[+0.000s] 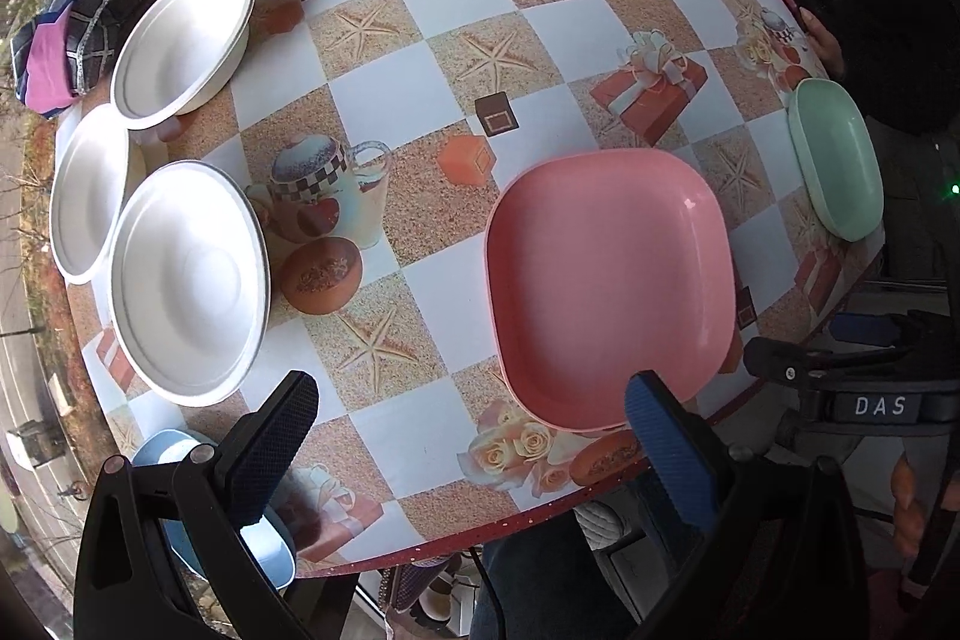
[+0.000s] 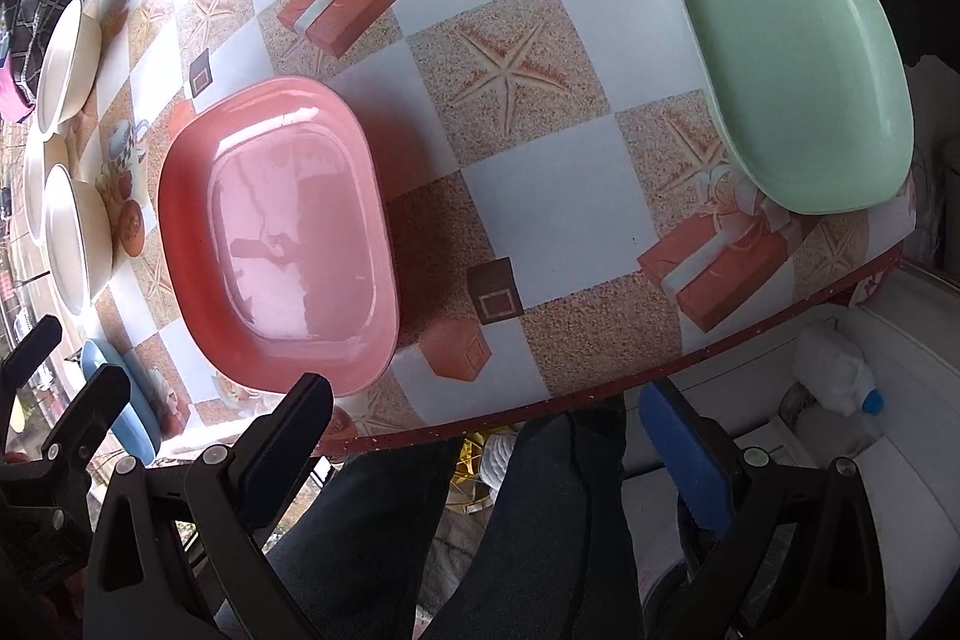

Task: Organize plates and bowls
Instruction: 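Move the right gripper toward the rim of the pink square plate, then close the right gripper on the pink plate rim and lift it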

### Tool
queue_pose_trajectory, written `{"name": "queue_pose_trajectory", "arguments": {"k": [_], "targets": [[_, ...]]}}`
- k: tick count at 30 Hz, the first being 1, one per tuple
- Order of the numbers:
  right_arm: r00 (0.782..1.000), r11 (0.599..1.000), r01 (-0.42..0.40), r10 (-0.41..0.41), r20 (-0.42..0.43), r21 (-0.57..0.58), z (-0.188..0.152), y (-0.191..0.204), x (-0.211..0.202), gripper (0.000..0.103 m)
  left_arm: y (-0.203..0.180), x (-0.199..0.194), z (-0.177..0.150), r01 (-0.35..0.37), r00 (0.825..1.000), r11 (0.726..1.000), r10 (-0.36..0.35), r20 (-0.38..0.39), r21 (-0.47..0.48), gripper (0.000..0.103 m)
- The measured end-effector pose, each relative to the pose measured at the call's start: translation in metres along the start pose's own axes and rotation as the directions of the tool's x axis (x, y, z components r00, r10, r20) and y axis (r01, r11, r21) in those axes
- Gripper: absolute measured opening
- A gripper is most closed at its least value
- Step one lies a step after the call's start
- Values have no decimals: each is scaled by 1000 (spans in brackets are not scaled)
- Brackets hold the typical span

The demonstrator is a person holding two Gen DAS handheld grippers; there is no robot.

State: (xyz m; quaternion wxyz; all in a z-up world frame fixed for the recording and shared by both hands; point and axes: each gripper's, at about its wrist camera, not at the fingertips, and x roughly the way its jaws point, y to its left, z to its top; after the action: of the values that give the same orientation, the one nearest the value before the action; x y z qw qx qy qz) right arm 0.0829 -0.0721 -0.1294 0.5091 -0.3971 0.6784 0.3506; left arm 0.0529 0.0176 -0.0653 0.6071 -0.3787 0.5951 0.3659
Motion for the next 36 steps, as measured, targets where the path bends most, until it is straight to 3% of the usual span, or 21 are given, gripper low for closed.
{"name": "queue_pose_trajectory", "arguments": {"k": [6, 13, 19, 24, 26, 31, 33, 36], "targets": [[998, 999, 37, -35, 45, -39, 19, 10, 0, 103, 1, 25, 9, -20, 1000, 997, 19, -17, -77, 102], [995, 994, 77, -72, 66, -80, 44, 23, -5, 103, -10, 53, 19, -38, 999, 996, 35, -41, -79, 102], [990, 989, 108, -98, 97, -105, 52, 37, -12, 103, -12, 68, 26, -58, 998, 994, 56, -25, -91, 102], [988, 983, 134, -124, 87, -123, 57, 50, -15, 103, -17, 87, 29, -68, 996, 994, 63, -61, -80, 102], [991, 986, 118, -108, 84, -120, 57, 50, -17, 103, -22, 96, 31, -57, 995, 994, 49, -84, -91, 103], [991, 985, 107, -95, 91, -135, 55, 57, -19, 103, -23, 93, 24, -66, 996, 994, 61, -58, -83, 103], [991, 986, 104, -91, 99, -134, 52, 61, -20, 103, -20, 92, 15, -53, 997, 994, 48, -55, -92, 103], [990, 986, 98, -83, 114, -132, 35, 61, -17, 103, 6, 105, 22, 21, 998, 985, -30, -48, -170, 103]]}}
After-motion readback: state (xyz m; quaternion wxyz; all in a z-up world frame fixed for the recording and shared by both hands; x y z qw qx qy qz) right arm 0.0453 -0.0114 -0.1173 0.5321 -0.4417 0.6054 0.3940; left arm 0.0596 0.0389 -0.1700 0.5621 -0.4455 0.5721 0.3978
